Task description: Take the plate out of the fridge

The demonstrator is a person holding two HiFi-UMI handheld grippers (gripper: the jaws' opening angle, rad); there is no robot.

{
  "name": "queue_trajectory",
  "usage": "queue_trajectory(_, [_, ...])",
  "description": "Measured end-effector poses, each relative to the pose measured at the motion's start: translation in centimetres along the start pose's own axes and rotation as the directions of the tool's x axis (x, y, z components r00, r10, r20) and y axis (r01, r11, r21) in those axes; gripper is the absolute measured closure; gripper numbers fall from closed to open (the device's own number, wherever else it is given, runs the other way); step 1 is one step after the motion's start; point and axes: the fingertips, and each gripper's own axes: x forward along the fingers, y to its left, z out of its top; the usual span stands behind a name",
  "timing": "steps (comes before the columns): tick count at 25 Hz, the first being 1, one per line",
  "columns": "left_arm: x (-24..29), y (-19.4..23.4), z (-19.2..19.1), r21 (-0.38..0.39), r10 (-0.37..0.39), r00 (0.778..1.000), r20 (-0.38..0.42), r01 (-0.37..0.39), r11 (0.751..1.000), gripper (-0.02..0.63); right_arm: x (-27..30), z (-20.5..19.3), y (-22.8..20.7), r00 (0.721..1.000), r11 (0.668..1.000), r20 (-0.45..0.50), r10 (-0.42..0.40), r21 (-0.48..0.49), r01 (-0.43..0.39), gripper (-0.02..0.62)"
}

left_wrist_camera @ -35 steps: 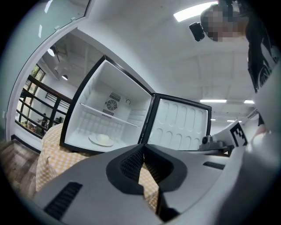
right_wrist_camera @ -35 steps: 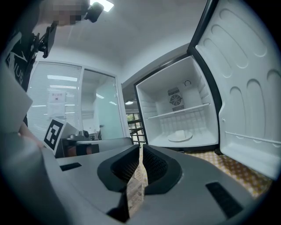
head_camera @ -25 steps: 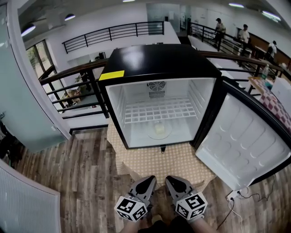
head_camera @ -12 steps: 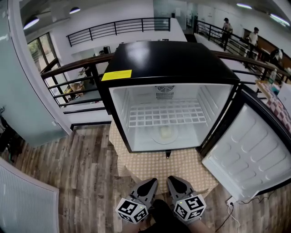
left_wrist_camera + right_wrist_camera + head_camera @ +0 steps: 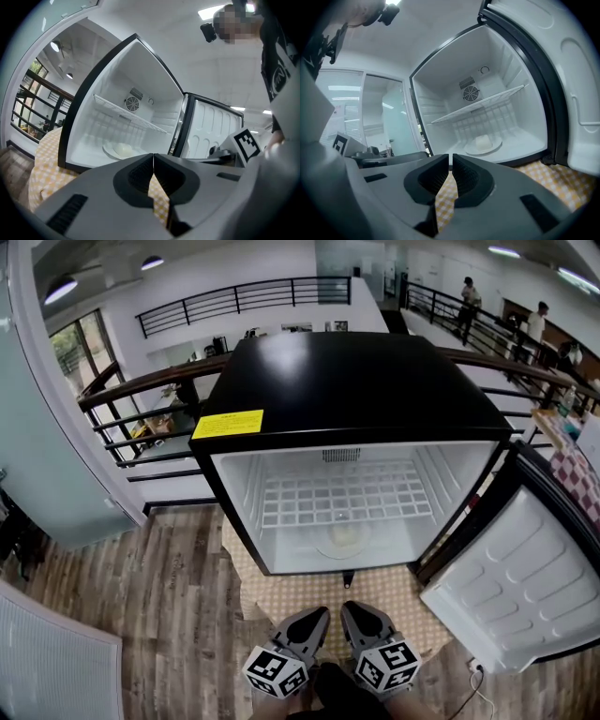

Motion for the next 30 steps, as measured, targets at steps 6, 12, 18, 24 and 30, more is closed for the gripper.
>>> queue_trajectory(6, [1.9,1.2,0.1,0.004,-0.009,1.0,-0.019,0.009,1.0,0.597,2.2,0.4,-1.2,1.0,1.0,-0.008,-0.011,-0.017,0.011,0.551])
queue_trajectory(12, [3.3,3.0,0.5,0.012,-0.006,0.999,-0.038,0.007,1.0,0.597,4.9,0.6,-2.6,0.998,0.998,-0.054,-0.014,-0.061,0.011,0.551])
queue_trajectory(18, [4.4,4.6,0.1,0.014,0.003,0.998,-0.056,-0.002,1.0,0.597,7.0,0.7,-4.1,0.995,0.991,-0.093,-0.021,-0.134,0.008,0.551])
queue_trajectory(24, [5.7,5.3,0.0,0.016,-0.005,0.997,-0.074,0.006,1.0,0.597,8.4,1.0,-6.6,0.991,0.987,-0.114,-0.069,-0.152,0.051,0.549])
queue_trajectory(30, [6.4,6.7,0.3,0.019,0.017,0.997,-0.077,-0.016,1.0,0.597,10.1,1.4,-7.4,0.989,0.977,-0.132,-0.073,-0.208,0.044,0.482])
